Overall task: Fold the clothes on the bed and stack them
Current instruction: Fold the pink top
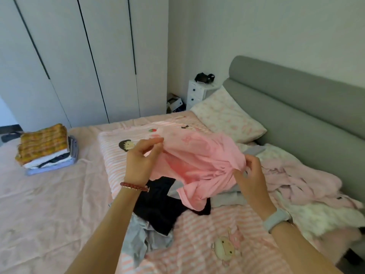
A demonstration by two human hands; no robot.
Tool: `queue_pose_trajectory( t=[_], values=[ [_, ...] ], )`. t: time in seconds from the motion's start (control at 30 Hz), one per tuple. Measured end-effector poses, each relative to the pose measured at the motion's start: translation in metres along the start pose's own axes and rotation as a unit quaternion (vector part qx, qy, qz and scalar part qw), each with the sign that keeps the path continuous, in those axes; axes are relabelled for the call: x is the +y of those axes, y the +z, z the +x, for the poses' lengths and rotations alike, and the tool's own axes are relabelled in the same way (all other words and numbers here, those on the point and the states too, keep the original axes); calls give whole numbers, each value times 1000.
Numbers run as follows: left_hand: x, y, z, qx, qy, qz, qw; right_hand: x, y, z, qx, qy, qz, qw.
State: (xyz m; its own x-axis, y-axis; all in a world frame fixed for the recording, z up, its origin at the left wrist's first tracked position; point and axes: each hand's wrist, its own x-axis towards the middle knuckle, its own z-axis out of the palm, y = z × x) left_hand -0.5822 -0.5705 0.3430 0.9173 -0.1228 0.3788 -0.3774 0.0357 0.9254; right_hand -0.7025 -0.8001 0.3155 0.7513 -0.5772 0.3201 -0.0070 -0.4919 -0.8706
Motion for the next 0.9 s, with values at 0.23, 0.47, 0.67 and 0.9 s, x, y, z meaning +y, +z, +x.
queue_pose_trajectory(
  t=[0.23, 0.47, 0.67, 0.9],
  values=[
    [-9, 1, -35, -155, 29, 81, 984, 9, 11, -48, -126, -4, -50, 991],
    [-15, -10, -83, -303, -22, 74, 950, 1, 44, -58, -382, 38, 25, 923],
    [-26, -38, -103, -271, -99, 25, 957, 19, 77, -104, -451, 76, 30, 889],
    [-68, -49, -125, -266, -246, 171, 916, 33, 72, -119, -266, -28, -6, 964]
  ],
)
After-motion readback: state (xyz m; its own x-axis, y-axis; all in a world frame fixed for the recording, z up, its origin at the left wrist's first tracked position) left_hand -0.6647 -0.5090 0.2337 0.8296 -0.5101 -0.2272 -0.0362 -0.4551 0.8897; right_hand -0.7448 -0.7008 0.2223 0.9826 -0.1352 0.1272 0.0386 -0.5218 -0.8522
